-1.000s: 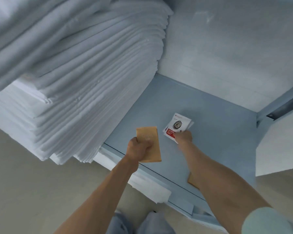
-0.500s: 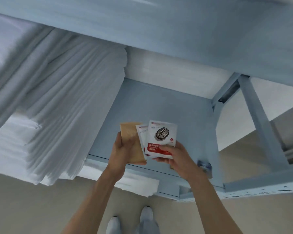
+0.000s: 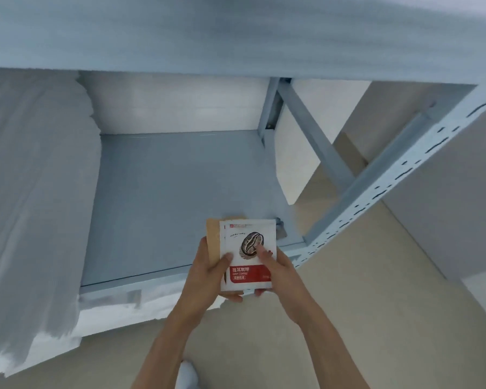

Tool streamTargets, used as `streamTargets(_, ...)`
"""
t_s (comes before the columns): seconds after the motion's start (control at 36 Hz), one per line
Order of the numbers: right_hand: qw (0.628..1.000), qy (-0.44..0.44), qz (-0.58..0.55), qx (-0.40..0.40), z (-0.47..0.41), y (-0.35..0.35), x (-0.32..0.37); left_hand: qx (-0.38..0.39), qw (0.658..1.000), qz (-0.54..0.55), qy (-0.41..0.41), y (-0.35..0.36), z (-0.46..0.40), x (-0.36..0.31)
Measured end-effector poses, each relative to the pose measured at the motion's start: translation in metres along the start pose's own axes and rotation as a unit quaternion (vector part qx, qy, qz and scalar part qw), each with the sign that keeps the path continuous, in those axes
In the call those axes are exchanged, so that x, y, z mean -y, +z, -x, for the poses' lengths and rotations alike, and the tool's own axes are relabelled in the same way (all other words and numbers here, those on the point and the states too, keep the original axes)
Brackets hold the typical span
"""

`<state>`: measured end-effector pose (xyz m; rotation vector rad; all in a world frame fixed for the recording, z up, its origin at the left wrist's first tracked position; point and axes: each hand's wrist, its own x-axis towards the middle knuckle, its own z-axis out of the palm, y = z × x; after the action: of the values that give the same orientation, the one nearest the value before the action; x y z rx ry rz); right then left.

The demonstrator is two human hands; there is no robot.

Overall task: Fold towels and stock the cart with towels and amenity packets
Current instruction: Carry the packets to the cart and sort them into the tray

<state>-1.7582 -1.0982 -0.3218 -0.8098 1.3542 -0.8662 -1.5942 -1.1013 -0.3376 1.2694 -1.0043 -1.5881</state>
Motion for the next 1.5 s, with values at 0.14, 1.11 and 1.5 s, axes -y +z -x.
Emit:
streamTargets(0.14, 0.995, -0.052, -0.059, -0.062, 0.039, -0.050, -0.013, 0.058, 0.998, 0.001, 0.027, 0.059, 0.020, -0.006)
streamTargets(1.11, 0.838, -0.164, -0.279, -0.439, 0.302, -0.495, -0.072, 0.282, 0.948, 0.099, -0.105, 0.549, 0.119, 0.060)
streamTargets(1.5, 0.841, -0.156, -0.258, -0.449, 0.167, -0.683, 0.033, 0.275, 0.947, 0.140, -0.087, 0.719, -0.061, 0.025)
